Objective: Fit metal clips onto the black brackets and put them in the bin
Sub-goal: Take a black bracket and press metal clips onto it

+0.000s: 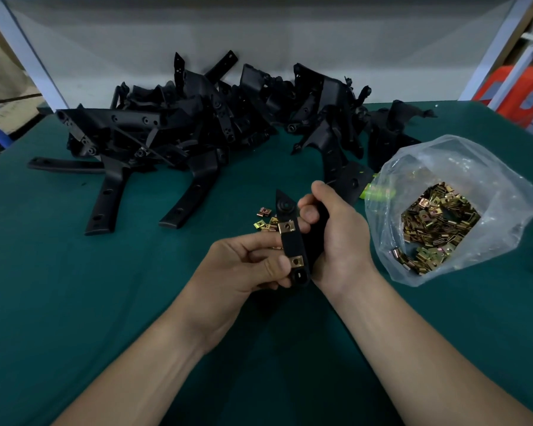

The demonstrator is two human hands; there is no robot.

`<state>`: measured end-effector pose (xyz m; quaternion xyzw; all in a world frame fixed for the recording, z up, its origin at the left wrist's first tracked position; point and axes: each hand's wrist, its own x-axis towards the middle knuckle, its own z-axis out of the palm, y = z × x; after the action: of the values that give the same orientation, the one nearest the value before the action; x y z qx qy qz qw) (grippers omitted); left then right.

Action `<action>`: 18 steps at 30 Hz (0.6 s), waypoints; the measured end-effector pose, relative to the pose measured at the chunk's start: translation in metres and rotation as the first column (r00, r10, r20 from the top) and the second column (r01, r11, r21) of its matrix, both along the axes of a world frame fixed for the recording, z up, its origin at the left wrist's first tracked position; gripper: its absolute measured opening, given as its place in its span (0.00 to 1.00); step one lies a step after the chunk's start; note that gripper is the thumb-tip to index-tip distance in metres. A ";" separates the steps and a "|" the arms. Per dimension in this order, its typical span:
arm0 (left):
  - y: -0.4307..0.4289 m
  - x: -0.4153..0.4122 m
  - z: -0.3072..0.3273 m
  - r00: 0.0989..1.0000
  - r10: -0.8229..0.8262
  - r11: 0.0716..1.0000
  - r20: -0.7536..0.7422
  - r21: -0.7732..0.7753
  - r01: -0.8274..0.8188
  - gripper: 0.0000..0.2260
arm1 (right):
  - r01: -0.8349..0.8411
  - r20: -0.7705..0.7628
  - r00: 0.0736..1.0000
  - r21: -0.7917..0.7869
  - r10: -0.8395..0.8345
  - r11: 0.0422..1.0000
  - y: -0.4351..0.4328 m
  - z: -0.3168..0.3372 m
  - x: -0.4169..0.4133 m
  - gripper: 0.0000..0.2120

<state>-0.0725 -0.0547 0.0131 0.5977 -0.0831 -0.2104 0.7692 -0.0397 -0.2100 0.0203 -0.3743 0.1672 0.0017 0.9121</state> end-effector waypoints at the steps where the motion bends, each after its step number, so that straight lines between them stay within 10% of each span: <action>1: -0.001 0.000 0.000 1.000 -0.002 1.000 0.002 0.006 0.002 0.16 | 0.013 0.011 1.000 -0.013 -0.013 1.000 0.000 0.000 0.000 0.18; 8: -0.001 -0.004 0.003 0.995 0.046 0.995 0.093 0.083 -0.054 0.09 | 0.042 -0.003 0.999 0.038 -0.042 0.998 -0.001 -0.002 -0.001 0.18; 18: -0.010 -0.023 0.009 0.798 0.190 0.779 0.572 0.407 -0.477 0.28 | 0.246 0.060 0.969 -0.234 -0.239 0.941 0.005 -0.005 0.000 0.14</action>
<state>-0.0959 -0.0650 0.0224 0.8247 -0.1068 0.0826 0.5492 -0.0395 -0.2054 0.0153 -0.4581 0.1969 -0.1367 0.8560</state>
